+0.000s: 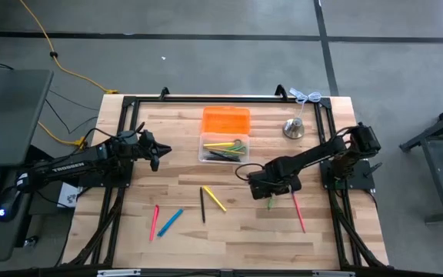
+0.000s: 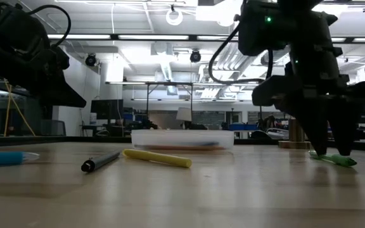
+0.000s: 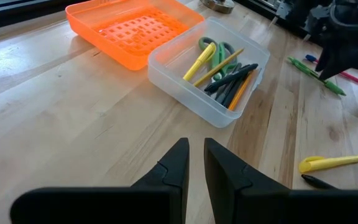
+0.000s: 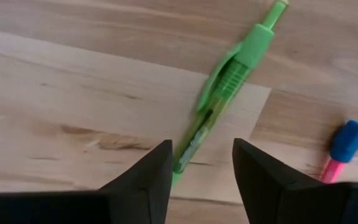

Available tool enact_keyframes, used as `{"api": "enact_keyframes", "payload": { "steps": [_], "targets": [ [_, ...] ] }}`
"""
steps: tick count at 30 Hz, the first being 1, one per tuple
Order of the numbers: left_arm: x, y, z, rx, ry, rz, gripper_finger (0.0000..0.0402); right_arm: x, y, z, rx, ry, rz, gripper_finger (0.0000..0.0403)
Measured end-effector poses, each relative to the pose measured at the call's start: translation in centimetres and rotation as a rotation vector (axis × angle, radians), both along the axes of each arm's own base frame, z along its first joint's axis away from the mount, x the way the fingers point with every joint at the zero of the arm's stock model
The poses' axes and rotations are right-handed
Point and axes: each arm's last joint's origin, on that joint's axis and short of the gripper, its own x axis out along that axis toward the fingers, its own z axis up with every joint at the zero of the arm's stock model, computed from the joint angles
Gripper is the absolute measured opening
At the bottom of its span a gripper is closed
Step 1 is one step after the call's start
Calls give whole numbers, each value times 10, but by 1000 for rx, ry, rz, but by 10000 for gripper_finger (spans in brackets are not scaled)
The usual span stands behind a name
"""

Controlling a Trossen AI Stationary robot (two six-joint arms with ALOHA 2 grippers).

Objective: Pick & place school supplies into a supply box
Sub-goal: Put the green pen into the orange supply box

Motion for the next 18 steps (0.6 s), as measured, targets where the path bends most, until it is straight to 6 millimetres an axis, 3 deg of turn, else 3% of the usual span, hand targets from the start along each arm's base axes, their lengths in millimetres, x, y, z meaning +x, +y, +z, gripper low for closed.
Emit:
{"api": "enact_keyframes", "payload": {
  "steps": [10,18],
  "targets": [
    [0,0,0,0,0,0,79,-6,-2,-11,-28,-8,-26,113],
    [0,0,0,0,0,1,79,-8,-3,-12,-61,-6,-26,65]
  ]
}}
